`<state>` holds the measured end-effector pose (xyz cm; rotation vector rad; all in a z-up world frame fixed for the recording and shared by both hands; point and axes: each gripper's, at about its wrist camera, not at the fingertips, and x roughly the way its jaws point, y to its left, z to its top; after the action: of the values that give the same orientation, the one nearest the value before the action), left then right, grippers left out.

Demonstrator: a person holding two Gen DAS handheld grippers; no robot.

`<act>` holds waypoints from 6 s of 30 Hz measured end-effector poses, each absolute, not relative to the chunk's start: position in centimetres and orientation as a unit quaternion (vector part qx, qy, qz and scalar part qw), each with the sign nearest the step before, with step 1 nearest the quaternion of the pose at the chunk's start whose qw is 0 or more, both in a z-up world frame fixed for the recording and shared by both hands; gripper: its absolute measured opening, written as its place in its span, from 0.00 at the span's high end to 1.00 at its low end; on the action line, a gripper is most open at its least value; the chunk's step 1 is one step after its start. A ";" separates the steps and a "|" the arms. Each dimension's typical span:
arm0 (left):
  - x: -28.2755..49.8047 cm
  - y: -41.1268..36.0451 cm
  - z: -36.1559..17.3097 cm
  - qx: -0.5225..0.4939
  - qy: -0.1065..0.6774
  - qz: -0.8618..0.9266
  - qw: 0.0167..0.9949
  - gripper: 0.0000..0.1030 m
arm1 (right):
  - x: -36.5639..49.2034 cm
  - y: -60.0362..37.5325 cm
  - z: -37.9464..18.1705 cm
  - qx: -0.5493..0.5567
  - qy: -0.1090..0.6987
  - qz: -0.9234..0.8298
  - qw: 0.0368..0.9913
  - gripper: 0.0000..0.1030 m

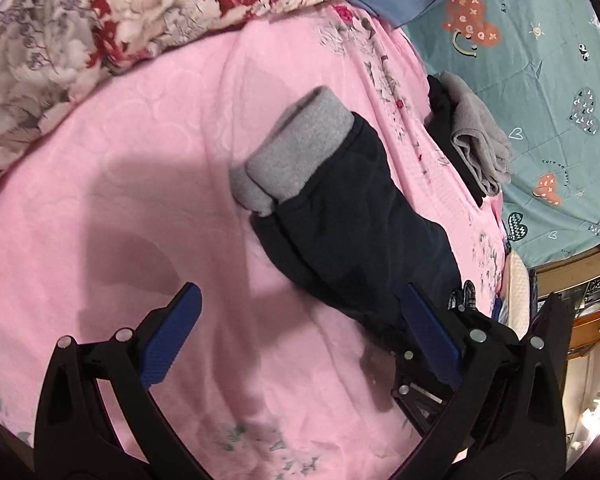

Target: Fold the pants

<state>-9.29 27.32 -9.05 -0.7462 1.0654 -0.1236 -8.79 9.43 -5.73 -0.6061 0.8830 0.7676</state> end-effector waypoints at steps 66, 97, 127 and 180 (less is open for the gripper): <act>-6.7 5.2 1.5 -0.053 0.341 -0.181 0.921 0.80 | -7.2 -30.2 -6.5 0.399 0.454 0.231 0.763 0.14; -10.5 -6.6 -0.9 -0.012 0.407 -0.342 0.847 0.02 | -10.7 -32.0 -2.0 0.461 0.351 0.320 0.750 0.13; -5.1 3.2 -7.0 -0.135 0.517 -0.248 0.808 0.02 | -12.5 -29.0 -8.8 0.426 0.579 0.201 0.666 0.03; -2.4 -0.2 -10.0 -0.190 0.553 -0.308 0.750 0.04 | -13.1 -30.9 -9.3 0.389 0.522 0.252 0.716 0.52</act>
<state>-2.44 -0.23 -10.02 -0.4156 1.2093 -0.6737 -13.07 -30.93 -9.34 0.8608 1.1551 0.5568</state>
